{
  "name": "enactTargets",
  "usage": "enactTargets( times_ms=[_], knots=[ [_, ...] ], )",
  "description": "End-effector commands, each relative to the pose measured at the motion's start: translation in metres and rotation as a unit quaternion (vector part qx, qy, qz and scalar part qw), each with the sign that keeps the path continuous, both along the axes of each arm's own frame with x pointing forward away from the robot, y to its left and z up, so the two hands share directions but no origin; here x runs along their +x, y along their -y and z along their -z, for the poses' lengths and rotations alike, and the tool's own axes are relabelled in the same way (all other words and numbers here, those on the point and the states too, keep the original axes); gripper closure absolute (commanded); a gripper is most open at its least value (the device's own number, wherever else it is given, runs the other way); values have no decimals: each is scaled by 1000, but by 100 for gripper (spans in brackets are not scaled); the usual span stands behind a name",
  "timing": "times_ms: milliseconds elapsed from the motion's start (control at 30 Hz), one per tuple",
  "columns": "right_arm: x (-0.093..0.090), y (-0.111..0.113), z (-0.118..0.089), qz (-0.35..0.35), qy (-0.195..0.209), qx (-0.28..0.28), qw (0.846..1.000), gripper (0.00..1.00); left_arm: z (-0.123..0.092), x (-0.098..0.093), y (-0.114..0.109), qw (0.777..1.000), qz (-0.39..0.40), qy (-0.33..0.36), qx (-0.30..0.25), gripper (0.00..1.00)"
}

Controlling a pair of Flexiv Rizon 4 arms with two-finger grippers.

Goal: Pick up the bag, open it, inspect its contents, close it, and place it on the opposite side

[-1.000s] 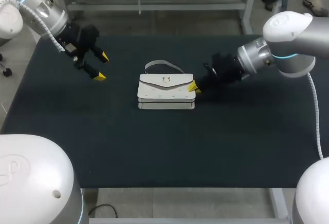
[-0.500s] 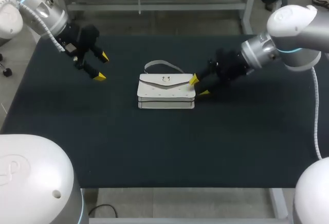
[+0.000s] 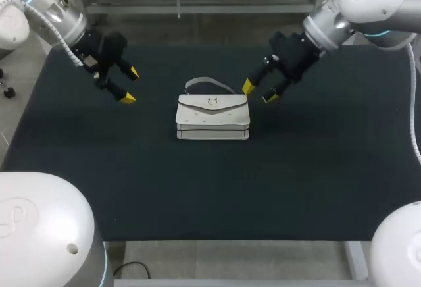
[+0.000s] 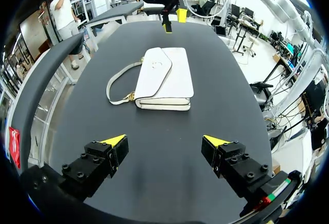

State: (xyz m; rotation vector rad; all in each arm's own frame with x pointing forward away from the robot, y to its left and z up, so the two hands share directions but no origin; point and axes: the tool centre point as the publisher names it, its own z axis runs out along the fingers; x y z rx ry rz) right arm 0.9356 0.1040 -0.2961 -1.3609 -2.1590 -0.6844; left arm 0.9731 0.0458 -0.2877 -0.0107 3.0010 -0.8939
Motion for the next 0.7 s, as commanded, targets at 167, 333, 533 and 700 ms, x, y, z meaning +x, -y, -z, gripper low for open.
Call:
enactTargets(
  times_ms=[167,333,533,700],
  knots=[
    [-16,-19,-25,-112,131,-164,971,0,1,0,0,1000,0,1,-1,0],
    [-20,-24,-25,-181,141,-213,950,0,1,0,0,1000,0,1,-1,0],
    [-20,-24,-25,-181,141,-213,950,0,1,0,0,1000,0,1,-1,0],
    [-20,-24,-25,-181,141,-213,950,0,1,1,6,1000,6,14,2,0]
  ],
)
